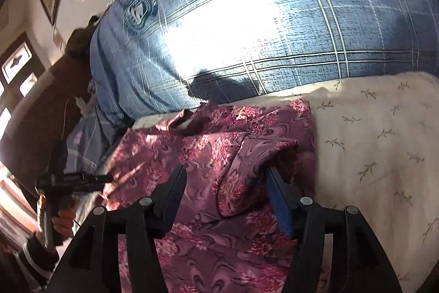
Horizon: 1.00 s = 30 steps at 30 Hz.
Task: Fold small clothes
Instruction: 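Grasp the shirt side edge with the right tool and fold it inward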
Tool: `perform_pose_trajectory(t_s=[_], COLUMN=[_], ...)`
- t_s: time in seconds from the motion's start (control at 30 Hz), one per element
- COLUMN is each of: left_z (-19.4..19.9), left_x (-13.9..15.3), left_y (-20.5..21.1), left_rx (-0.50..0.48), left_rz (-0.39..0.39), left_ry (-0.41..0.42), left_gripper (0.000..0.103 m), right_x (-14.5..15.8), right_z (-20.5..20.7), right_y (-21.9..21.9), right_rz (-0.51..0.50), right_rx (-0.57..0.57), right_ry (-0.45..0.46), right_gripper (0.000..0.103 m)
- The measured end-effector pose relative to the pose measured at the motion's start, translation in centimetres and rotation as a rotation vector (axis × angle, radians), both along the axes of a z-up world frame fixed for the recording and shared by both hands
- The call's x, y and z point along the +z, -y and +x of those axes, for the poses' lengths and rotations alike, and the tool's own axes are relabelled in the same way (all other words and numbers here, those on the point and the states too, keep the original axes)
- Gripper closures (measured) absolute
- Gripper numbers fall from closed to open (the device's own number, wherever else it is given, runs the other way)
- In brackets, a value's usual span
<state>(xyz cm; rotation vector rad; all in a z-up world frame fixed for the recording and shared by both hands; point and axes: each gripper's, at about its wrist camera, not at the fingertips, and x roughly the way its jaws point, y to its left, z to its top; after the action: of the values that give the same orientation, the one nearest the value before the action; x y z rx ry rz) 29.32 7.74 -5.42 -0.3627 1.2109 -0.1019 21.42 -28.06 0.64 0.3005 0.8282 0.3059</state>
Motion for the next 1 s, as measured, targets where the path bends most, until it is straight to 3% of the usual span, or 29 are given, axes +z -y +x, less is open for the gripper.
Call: perform_pose_trajectory(t_s=[0.07, 0.17, 0.27, 0.33, 0.43, 0.5, 0.53, 0.63, 0.7, 0.83, 0.9, 0.93, 0.97, 1.0], left_z=[0.0, 0.0, 0.1, 0.2, 0.3, 0.2, 0.3, 0.2, 0.0, 0.1, 0.3, 0.3, 0.3, 0.3], left_x=[0.0, -0.1, -0.2, -0.2, -0.3, -0.3, -0.3, -0.2, 0.2, 0.5, 0.3, 0.2, 0.1, 0.1], left_y=[0.0, -0.1, 0.1, 0.2, 0.4, 0.4, 0.5, 0.5, 0.4, -0.4, -1.0, -1.1, -1.3, -1.3], left_rx=[0.000, 0.002, -0.005, -0.005, -0.013, -0.025, -0.031, -0.045, -0.046, -0.032, -0.028, -0.029, -0.031, -0.034], left_rz=[0.001, 0.004, 0.008, 0.010, 0.011, 0.018, 0.020, 0.014, 0.001, -0.048, -0.076, -0.079, -0.083, -0.083], left_ry=[0.002, 0.000, -0.003, -0.003, -0.004, -0.004, -0.004, 0.000, 0.001, -0.010, -0.020, -0.023, -0.021, -0.017], left_gripper=[0.031, 0.031, 0.028, 0.027, 0.024, 0.024, 0.024, 0.024, 0.024, 0.024, 0.024, 0.024, 0.024, 0.024], right_x=[-0.5, -1.7, -1.7, -1.2, -1.6, -2.0, -1.8, -0.8, -0.8, -1.5, -1.9, -1.9, -1.6, -1.2], right_z=[1.2, 2.3, 1.3, 0.0, -2.2, -3.1, -3.5, -4.1, -3.4, -1.3, -0.6, -0.3, -0.1, 0.2], right_y=[-0.3, -1.6, -2.6, -1.6, 0.5, 2.3, 3.7, 6.6, 6.6, 4.3, 3.7, 3.6, 3.7, 4.0], right_rz=[-0.075, -0.067, -0.133, -0.078, -0.104, -0.130, -0.085, 0.113, 0.207, 0.230, 0.275, 0.307, 0.314, 0.275], right_rx=[0.034, 0.192, 0.303, 0.316, 0.262, 0.169, 0.106, -0.059, -0.079, -0.083, -0.055, -0.045, -0.067, -0.113], right_ry=[-0.021, -0.090, -0.122, -0.125, -0.170, -0.192, -0.192, -0.138, -0.124, -0.078, -0.058, -0.064, -0.051, -0.045], right_gripper=[0.041, 0.046, 0.095, 0.096, 0.096, 0.096, 0.097, 0.083, 0.056, 0.053, 0.058, 0.081, 0.098, 0.099])
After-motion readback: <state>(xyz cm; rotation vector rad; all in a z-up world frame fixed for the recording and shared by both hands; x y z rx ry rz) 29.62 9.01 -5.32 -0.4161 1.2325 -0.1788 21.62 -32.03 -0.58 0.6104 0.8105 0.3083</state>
